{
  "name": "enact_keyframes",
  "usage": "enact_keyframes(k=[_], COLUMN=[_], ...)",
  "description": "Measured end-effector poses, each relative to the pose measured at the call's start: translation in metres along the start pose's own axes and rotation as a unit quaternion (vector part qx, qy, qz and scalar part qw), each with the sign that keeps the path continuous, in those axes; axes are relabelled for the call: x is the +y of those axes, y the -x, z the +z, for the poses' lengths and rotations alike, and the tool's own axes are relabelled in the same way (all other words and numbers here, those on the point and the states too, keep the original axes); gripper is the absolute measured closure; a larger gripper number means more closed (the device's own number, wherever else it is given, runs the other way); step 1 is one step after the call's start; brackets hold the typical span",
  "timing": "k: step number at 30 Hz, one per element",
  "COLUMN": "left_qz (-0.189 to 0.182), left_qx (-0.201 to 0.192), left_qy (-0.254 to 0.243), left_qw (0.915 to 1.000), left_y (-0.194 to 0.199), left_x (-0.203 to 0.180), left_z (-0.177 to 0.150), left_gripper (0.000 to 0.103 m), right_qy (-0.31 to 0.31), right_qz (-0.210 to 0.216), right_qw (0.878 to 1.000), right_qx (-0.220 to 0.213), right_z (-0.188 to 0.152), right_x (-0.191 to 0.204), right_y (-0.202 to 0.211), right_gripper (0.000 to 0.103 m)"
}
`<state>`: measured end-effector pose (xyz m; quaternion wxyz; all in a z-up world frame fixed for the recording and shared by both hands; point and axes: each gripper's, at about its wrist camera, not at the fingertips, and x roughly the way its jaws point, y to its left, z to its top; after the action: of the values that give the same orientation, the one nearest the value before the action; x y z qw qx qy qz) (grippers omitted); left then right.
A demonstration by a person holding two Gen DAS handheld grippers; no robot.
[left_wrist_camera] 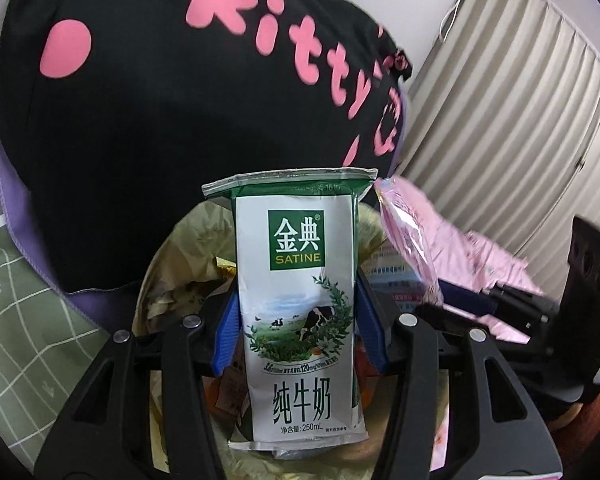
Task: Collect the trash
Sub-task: 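Carry the pink candy stick and milk carton over the bin with both tools, then open both tools to drop the candy stick and milk carton into the bin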
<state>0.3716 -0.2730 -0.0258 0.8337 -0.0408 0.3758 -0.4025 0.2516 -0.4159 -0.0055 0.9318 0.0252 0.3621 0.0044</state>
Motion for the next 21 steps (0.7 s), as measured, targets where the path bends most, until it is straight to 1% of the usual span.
enact_keyframes(k=[5, 8, 12, 16, 21], left_qz=[0.004, 0.001, -0.012, -0.027, -0.032], left_qx=[0.008, 0.016, 0.029, 0.044, 0.053], left_qy=[-0.01, -0.015, -0.014, -0.006, -0.018], left_qw=[0.9999, 0.9998, 0.9994, 0.9987, 0.9979], left_y=[0.003, 0.008, -0.003, -0.011, -0.023], left_x=[-0.004, -0.004, -0.009, -0.009, -0.016], left_z=[0.003, -0.002, 0.004, 0.007, 0.014], left_gripper=[0.055, 0.055, 0.055, 0.055, 0.055], right_qy=[0.01, 0.009, 0.01, 0.003, -0.011], right_qz=[0.017, 0.021, 0.019, 0.017, 0.021], right_qw=[1.0, 1.0, 1.0, 0.999, 0.999], right_qx=[0.005, 0.01, 0.021, 0.027, 0.036], right_z=[0.002, 0.002, 0.0, -0.002, -0.006], right_x=[0.006, 0.007, 0.009, 0.008, 0.002], right_y=[-0.011, -0.016, -0.019, -0.014, -0.007], right_gripper=[0.074, 0.074, 0.074, 0.074, 0.074])
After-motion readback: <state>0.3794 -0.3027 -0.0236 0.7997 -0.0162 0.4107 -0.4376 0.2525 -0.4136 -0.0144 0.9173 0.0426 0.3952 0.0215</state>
